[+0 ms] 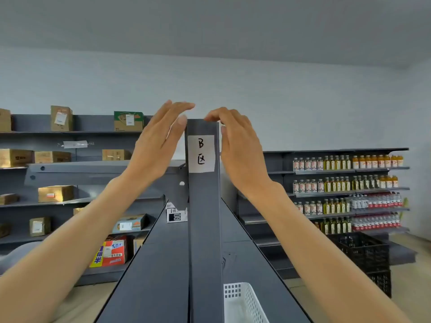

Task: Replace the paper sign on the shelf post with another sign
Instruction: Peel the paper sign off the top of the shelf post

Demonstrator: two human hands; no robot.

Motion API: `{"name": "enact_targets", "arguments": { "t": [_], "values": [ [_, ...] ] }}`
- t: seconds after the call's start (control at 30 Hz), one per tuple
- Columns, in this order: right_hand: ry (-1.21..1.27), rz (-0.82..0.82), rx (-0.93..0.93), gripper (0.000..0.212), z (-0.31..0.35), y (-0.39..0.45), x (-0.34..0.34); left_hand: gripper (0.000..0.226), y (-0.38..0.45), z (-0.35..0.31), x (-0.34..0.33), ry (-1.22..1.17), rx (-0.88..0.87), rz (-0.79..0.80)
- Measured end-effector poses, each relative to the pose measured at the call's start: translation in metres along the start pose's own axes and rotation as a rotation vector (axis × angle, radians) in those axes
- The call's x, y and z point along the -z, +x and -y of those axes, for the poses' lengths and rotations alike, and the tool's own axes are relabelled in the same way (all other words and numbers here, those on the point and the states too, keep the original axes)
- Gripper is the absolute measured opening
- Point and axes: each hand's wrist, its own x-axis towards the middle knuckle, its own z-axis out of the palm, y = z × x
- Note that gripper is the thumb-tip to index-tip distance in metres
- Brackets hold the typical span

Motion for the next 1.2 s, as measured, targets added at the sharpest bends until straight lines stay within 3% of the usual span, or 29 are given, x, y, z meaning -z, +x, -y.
{"name": "enact_targets", "arguments": {
  "t": [0.4,0.73,0.9,1.1,1.2],
  "values": [
    [0.065,0.034,-0.081,0.029,-0.016,0.003,-0.016,0.057,0.019,0.012,-0.022,-0.502,0.129,0.080],
    [0.029,-0.053,-0.070,0.027,-0.021,-0.005,-0.028,0.062,0.025,0.024,-0.031,-0.606,0.132,0.003],
    [-0.177,-0.169,0.092,0.019,-0.020,-0.004,-0.037,0.061,0.025,0.026,-0.033,-0.619,0.109,-0.016],
    [-0.302,-0.160,0.222,0.010,-0.008,0.008,-0.051,0.059,0.025,0.029,-0.032,-0.625,0.093,0.001],
    [-0.283,-0.154,0.223,0.021,-0.009,0.009,-0.049,0.060,0.025,0.030,-0.033,-0.623,0.090,-0.005]
  ]
}}
